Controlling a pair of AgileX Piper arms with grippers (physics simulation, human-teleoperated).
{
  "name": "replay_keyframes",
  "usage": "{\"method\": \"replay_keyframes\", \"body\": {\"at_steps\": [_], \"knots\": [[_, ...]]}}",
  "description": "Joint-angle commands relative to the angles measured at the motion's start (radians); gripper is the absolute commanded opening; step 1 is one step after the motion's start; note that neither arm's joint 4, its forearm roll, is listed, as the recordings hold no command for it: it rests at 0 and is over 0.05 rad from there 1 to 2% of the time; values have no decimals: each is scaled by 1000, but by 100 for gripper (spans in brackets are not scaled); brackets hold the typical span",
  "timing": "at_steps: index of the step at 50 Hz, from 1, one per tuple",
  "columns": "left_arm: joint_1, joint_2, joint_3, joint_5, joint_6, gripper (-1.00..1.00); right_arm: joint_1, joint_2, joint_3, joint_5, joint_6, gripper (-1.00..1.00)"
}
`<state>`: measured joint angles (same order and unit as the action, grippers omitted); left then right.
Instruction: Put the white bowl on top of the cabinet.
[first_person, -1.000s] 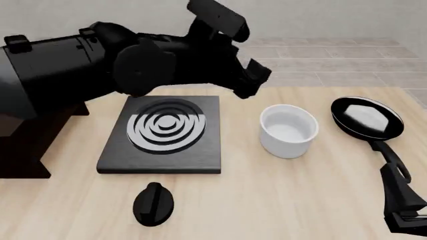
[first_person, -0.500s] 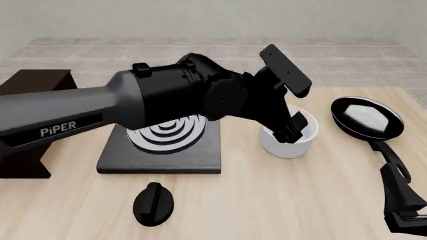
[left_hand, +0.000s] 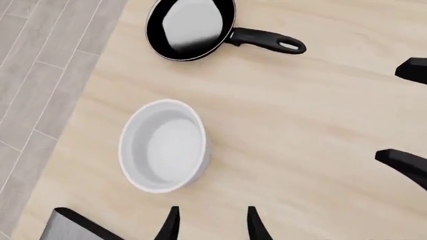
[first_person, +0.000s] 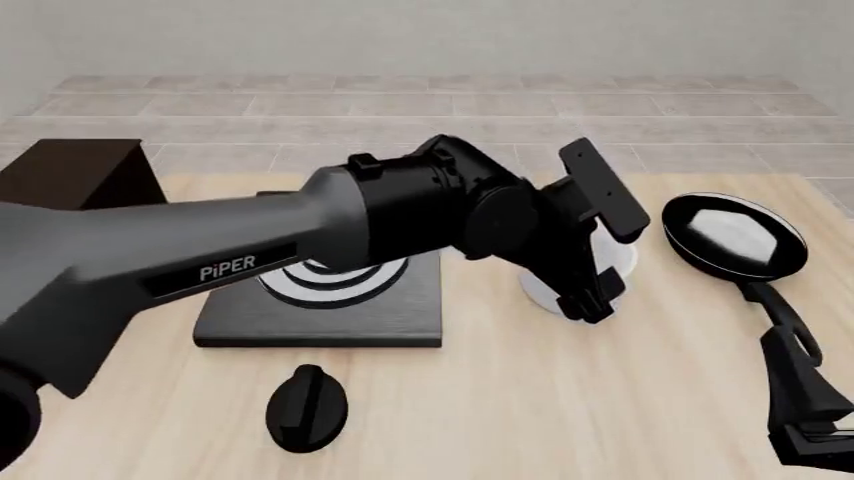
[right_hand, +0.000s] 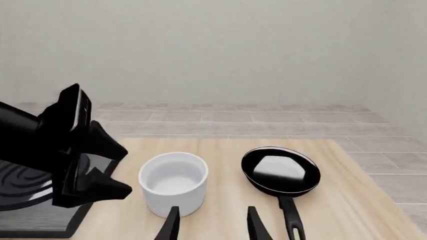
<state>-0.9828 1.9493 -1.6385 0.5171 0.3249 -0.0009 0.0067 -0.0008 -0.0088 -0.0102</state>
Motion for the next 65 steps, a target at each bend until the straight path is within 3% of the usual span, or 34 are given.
{"method": "replay_keyframes", "body": {"at_steps": [1,9,20,24,28,33,35,41,42,53,60,62,65], "knots": [[-7,39,-21,11,13,100,0,1,0,-2,-1,100],[-19,60,-20,9,15,100,0,-2,0,1,-1,100],[16,81,-48,7,75,100,0,6,0,-5,1,100],[28,67,-31,-38,141,100,0,1,0,-2,-1,100],[21,67,-38,-40,138,100,0,5,0,-4,1,100],[10,65,-3,-92,208,100,0,-1,0,0,-1,100],[8,74,-10,-86,205,100,0,1,0,-1,0,100],[13,99,10,-101,282,100,0,1,0,-2,-1,100],[10,96,39,-124,330,100,0,1,0,-2,-1,100],[28,163,-63,-75,326,100,-1,-1,0,1,1,100],[48,191,-113,-66,348,100,-1,0,0,-1,-1,100],[71,200,-97,-100,404,100,-1,5,0,-5,0,100],[68,214,-128,-86,383,100,-1,2,0,-3,-1,100]]}}
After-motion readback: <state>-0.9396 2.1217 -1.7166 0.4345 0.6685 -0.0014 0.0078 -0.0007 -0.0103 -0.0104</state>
